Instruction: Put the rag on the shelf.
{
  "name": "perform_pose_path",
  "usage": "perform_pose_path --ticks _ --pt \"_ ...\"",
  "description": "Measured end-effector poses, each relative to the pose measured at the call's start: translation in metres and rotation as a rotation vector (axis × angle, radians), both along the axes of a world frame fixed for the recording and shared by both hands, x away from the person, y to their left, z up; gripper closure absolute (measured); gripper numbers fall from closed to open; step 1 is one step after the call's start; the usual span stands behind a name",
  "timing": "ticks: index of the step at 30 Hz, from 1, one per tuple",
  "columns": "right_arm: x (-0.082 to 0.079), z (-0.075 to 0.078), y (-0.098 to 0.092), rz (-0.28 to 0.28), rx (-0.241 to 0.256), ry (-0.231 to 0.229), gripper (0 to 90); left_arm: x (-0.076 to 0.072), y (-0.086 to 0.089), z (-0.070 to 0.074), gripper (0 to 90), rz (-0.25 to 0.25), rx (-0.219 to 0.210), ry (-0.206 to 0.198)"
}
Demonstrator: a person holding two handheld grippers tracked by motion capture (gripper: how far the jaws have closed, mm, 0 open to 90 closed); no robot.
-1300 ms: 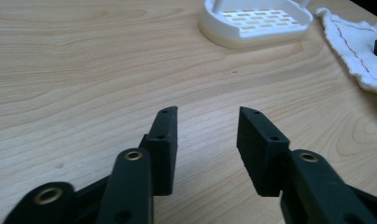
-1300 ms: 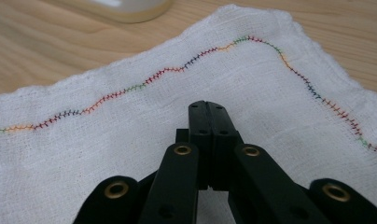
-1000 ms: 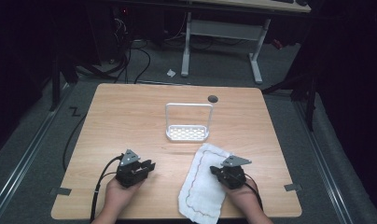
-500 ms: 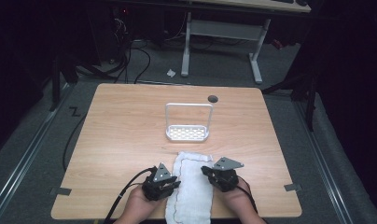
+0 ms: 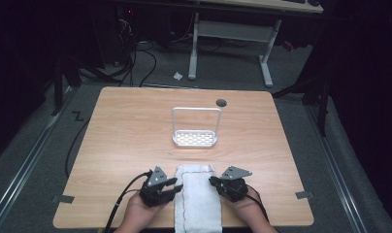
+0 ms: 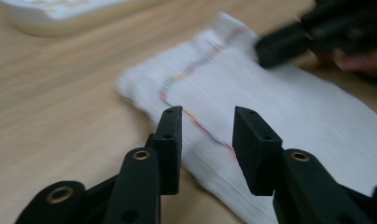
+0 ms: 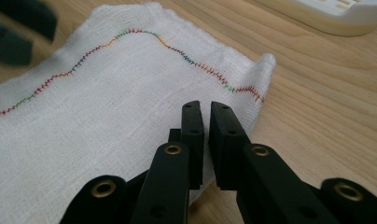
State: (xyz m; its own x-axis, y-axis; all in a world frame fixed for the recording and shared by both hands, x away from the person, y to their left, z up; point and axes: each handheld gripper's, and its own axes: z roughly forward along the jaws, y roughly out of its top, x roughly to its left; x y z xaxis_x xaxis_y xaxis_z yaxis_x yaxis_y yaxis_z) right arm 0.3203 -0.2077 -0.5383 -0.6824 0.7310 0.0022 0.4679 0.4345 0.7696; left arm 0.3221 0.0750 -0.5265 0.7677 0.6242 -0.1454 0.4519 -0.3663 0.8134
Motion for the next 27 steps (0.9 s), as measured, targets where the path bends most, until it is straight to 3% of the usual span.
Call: perform_pose_path --ticks 3,6,7,8,10,12,17,21,24,25,27 --pt "0.001 0.0 0.0 0.002 0.005 0.003 84.7 0.02 0.001 -0.005 58.7 0.079 -0.03 0.028" --pt "0.001 0.0 -0.001 0.004 0.009 0.007 84.7 0.028 -0.004 -0.014 56.2 0.114 -0.007 0.019" --pt "0.001 0.0 -0.001 0.006 0.008 0.007 84.7 0.031 -0.007 -0.015 54.8 0.127 0.012 0.034" --pt "0.001 0.0 -0.001 0.008 0.009 0.009 84.6 0.032 -0.008 -0.014 52.8 0.143 -0.001 0.022" --pt "0.002 -0.001 -0.003 0.005 0.025 0.019 84.7 0.035 -0.01 -0.014 52.9 0.149 -0.026 0.029" --pt "0.002 -0.001 -0.003 0.003 0.031 0.021 84.7 0.039 -0.012 -0.014 50.5 0.15 0.004 0.035" --pt "0.002 -0.001 -0.002 0.002 0.019 0.014 84.7 0.043 -0.016 -0.015 47.7 0.155 0.004 0.061" --pt "0.002 -0.001 -0.003 0.002 0.03 0.019 84.7 0.049 -0.019 -0.014 47.4 0.207 -0.001 0.082" --pt "0.002 -0.001 -0.003 0.002 0.03 0.019 84.7 0.052 -0.023 -0.015 60.0 0.212 -0.01 0.079" --pt "0.002 -0.001 -0.003 0.002 0.03 0.019 84.7 0.052 -0.024 -0.015 60.0 0.215 -0.001 0.073" --pt "0.002 -0.001 -0.003 0.0 0.027 0.016 84.5 0.052 -0.025 -0.015 68.6 0.214 -0.011 0.088"
